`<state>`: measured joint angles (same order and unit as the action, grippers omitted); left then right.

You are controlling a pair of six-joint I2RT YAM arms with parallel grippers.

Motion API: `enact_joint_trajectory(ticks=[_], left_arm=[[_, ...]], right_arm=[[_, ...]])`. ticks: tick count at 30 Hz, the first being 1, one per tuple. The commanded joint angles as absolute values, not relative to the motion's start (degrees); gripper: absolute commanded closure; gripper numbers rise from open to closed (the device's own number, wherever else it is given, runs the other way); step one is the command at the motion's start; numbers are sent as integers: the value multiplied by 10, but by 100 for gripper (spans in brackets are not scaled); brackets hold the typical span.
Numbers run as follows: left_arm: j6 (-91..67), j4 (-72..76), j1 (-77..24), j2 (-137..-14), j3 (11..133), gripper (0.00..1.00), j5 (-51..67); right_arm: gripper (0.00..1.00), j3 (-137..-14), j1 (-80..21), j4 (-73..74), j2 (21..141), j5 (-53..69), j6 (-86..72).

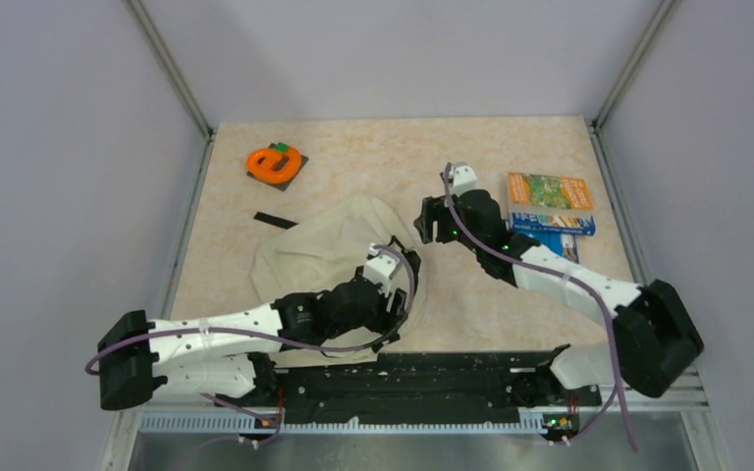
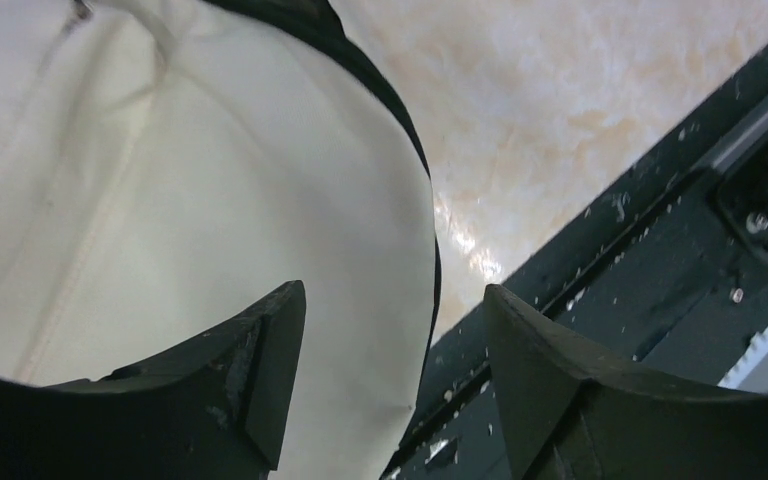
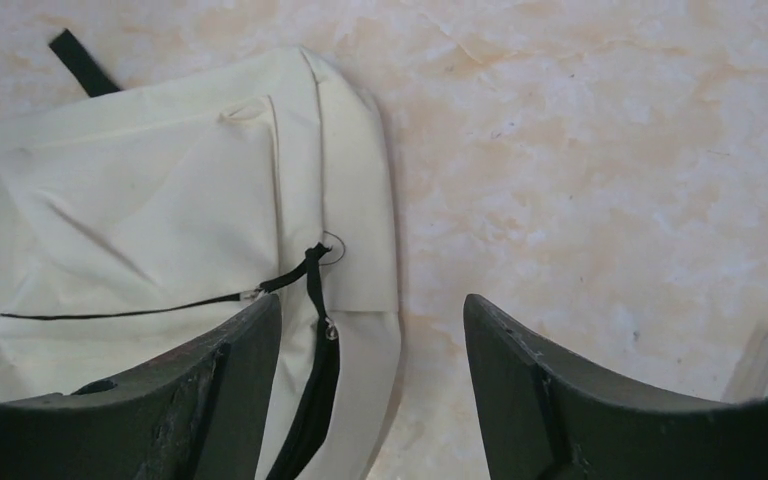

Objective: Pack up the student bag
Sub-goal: Unzip the student bag at the center of the board.

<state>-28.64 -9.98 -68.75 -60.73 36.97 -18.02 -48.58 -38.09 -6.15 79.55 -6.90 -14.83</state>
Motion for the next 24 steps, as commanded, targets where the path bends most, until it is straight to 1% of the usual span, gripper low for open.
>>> enact_joint_trajectory(ticks=[1,6,13,15,17,18,24], left_arm=[[-274,-138,-701,-623,378,29,-110],[-276,-156,-708,-626,371,28,-133],[-274,-230,-709,-686,409,28,-161],[-275,-249,-709,-695,419,33,-174],[-276,-263,-709,-693,430,40,-193],[-277,-270,-709,-688,435,42,-200],[-265,-301,-709,-654,451,50,-217]], right_arm=[[33,-436,-382,-27,709,-67,-174],[33,-398,-382,7,648,-67,-178],[33,-373,-382,53,591,-64,-175],[33,-372,-382,68,577,-72,-174],[33,-370,-382,80,562,-78,-174],[33,-369,-382,85,554,-80,-174],[33,-371,-382,109,526,-87,-170]])
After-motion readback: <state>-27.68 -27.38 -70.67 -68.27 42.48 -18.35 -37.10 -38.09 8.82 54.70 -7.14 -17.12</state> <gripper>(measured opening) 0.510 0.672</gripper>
